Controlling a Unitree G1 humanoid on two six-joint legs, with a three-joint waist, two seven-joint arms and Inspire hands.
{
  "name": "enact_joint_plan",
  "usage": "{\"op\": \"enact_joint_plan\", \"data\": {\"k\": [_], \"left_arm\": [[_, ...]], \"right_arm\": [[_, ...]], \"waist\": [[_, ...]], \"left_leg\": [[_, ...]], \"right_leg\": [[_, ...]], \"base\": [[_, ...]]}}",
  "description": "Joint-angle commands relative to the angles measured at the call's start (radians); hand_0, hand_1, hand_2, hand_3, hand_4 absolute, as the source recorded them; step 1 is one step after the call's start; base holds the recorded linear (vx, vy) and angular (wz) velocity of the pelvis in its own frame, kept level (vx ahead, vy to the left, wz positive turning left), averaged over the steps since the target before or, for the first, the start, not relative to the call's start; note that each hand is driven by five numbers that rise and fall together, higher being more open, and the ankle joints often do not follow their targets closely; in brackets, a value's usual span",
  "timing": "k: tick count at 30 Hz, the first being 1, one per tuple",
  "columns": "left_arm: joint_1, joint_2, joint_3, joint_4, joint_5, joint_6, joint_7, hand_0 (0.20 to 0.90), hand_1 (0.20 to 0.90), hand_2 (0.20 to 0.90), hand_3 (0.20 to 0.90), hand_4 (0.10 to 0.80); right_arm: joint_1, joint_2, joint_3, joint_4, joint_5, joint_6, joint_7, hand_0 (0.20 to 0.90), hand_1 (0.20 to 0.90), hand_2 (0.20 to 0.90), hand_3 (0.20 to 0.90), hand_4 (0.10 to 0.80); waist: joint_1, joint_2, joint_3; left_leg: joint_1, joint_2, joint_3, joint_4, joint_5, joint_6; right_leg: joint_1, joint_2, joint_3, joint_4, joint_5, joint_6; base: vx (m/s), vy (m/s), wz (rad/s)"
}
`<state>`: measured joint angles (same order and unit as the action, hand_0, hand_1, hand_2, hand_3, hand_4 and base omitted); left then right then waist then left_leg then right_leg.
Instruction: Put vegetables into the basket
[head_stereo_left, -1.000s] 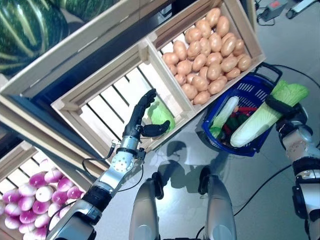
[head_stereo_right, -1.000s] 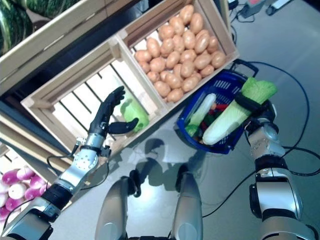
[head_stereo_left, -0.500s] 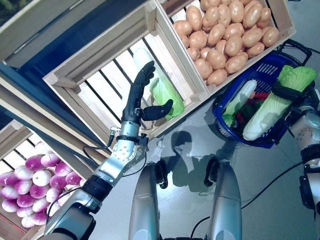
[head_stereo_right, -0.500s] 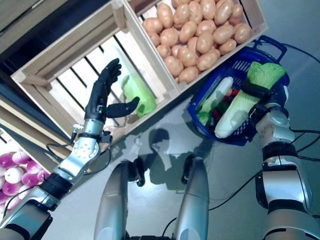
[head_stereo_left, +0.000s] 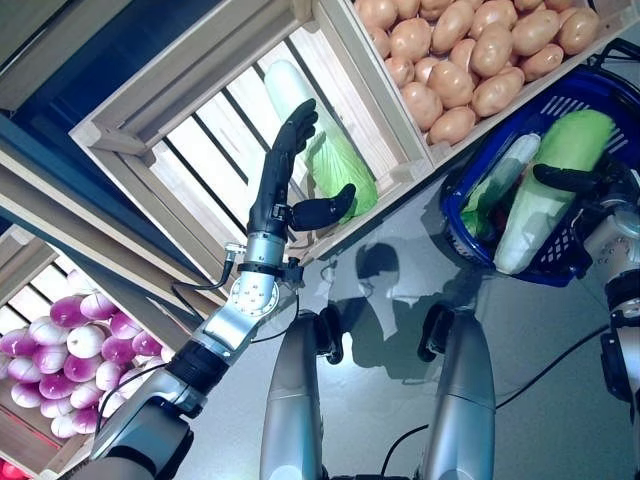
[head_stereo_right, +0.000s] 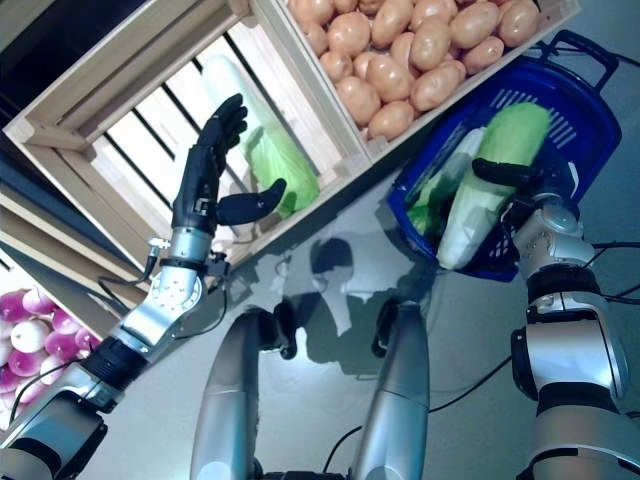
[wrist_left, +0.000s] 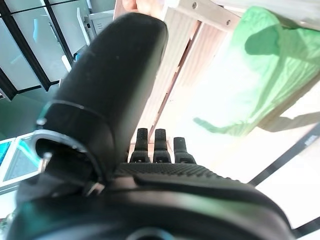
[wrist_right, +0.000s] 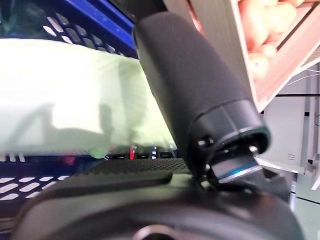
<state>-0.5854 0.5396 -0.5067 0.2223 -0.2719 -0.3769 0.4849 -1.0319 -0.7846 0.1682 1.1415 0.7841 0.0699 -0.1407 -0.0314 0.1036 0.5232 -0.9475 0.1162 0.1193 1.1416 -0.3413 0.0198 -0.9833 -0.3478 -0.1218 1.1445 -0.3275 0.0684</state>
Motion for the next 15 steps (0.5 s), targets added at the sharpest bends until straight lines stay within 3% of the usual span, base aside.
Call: {"op": "enact_joint_plan", "data": {"k": [1, 15], "left_arm": [[-0.075, 0.042, 0.031, -0.135, 0.002, -0.129, 0.037, 0.9, 0.9, 0.9, 0.9, 0.8], [-0.059, 0.113, 0.114, -0.024, 0.188, -0.076, 0.231, 0.9, 0.9, 0.9, 0.9, 0.8]], "right_arm": [[-0.082, -0.123, 0.018, 0.006, -0.011, -0.092, -0.014, 0.9, 0.9, 0.9, 0.9, 0.8], [0.073, -0.106, -0.065, -0.098, 0.032, -0.193, 0.052, 0.9, 0.9, 0.9, 0.9, 0.8]], "waist": [[-0.003, 0.011, -0.003], [0.011, -0.043, -0.003]], "left_leg": [[0.115, 0.007, 0.009, -0.032, -0.113, 0.011], [0.185, 0.037, 0.009, -0.098, -0.079, 0.0]], "right_leg": [[0.115, 0.016, 0.0, -0.028, -0.015, -0.052], [0.192, 0.027, -0.037, -0.096, 0.017, -0.041]], "base": [[-0.006, -0.034, 0.0], [0.001, -0.009, 0.0]]}}
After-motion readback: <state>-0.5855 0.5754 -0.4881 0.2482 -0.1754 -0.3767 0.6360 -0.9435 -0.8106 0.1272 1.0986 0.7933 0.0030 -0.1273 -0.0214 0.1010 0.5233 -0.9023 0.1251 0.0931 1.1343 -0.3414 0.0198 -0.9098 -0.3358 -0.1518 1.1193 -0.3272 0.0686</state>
